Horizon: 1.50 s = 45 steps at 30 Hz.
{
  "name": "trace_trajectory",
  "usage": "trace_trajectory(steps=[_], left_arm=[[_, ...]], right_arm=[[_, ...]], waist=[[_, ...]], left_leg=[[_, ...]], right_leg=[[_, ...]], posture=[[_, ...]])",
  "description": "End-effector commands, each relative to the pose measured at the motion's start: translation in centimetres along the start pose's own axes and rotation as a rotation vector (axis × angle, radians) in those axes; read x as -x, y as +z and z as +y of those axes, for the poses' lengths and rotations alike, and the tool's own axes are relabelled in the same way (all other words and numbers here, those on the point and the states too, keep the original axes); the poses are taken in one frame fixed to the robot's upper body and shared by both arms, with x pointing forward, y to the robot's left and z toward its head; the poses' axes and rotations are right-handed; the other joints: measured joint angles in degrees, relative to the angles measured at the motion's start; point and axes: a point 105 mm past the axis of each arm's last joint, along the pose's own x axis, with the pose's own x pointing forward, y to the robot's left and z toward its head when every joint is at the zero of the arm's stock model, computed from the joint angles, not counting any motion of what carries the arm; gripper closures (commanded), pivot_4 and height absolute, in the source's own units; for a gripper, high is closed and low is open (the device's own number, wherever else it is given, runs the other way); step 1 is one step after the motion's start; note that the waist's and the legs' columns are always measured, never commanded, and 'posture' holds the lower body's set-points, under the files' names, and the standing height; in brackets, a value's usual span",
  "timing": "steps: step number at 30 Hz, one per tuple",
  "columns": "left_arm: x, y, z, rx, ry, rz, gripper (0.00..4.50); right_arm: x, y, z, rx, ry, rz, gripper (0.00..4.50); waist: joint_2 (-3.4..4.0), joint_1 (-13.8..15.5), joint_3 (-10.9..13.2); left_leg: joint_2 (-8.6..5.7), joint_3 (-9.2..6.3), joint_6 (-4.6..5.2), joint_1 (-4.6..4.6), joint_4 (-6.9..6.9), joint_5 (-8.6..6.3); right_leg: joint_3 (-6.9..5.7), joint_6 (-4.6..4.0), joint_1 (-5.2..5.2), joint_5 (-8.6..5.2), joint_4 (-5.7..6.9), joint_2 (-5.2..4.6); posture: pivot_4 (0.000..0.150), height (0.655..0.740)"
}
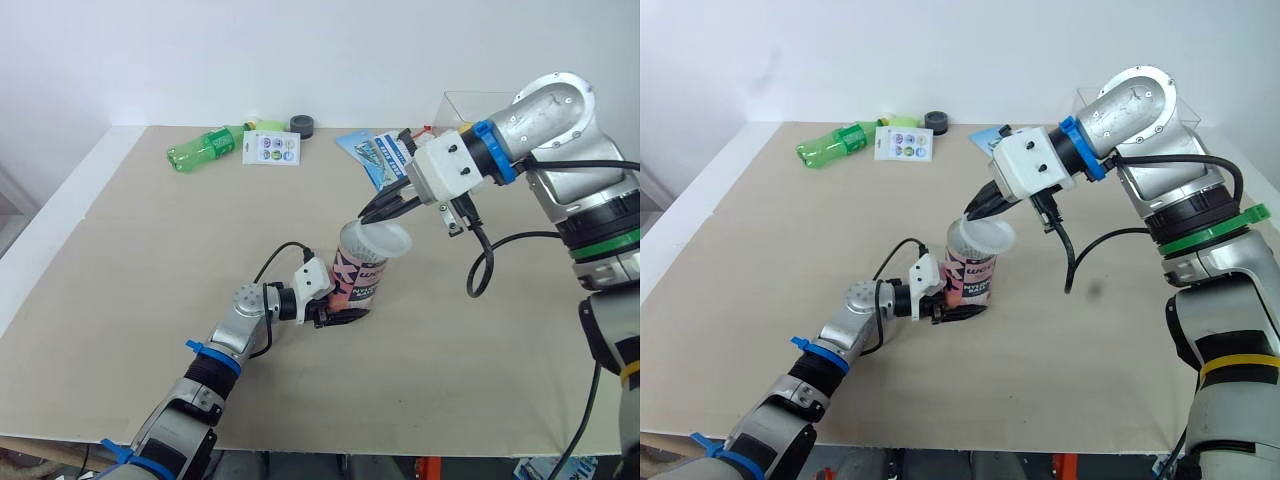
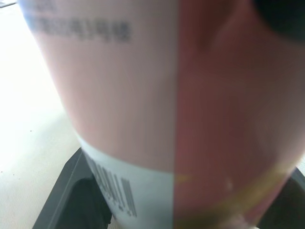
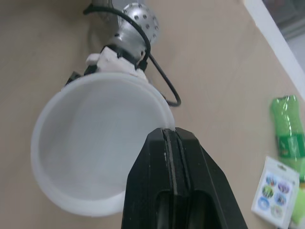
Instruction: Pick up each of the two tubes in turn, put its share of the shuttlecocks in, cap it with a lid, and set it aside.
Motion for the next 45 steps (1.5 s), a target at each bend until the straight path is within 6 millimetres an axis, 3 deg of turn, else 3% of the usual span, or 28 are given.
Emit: trace_trajectory(steps=[1, 19, 26, 38, 45], left_arm=[[0.0, -1.1, -0.2, 0.022, 0.0, 0.042, 1.72], [0.0, -1.3, 0.0, 0.031, 0.002, 0.049, 1.72], [0.0, -1.4, 0.0, 0.039, 0.001, 0.048, 1.72], [-0.1, -1.5, 0.1, 0.048, -0.004, 0.051, 1.72], [0.0, -1.6, 0.1, 0.052, -0.004, 0.054, 1.72]], right_arm=[[0.3, 0.9, -0.8, 0.08, 0.018, 0.004, 4.44], [-0.5, 1.2, -1.1, 0.176, 0.023, 0.02, 4.44], [-0.4, 0.4, -0.5, 0.16, 0.049, 0.069, 4.44], [-0.2, 2.3, -0.5, 0.228, 0.073, 0.067, 4.44], [1.6, 2.6, -1.4, 0.212, 0.019, 0.086, 4.44]], waist=[[0.0, 0.0, 0.0], [0.0, 0.0, 0.0], [0.0, 0.0, 0.0], [0.01, 0.0, 0.0], [0.0, 0.0, 0.0]], left_leg=[[0.01, 0.01, 0.0, 0.01, 0.0, 0.0], [0.03, 0.0, 0.01, -0.01, 0.0, 0.01], [0.03, -0.01, 0.01, 0.0, 0.01, 0.01], [0.02, 0.0, 0.01, 0.0, 0.01, 0.01], [0.02, 0.0, 0.01, 0.0, 0.0, 0.01]], right_leg=[[0.0, -0.02, 0.0, 0.01, 0.0, 0.0], [-0.01, -0.04, 0.0, 0.04, 0.0, 0.02], [-0.02, -0.04, 0.0, 0.04, 0.0, 0.02], [-0.01, -0.04, 0.0, 0.04, 0.0, 0.01], [-0.01, -0.04, -0.02, 0.03, 0.0, 0.01]], posture=[[0.15, 0.74], [0.15, 0.74], [0.15, 0.74], [0.15, 0.74], [0.15, 0.74]])
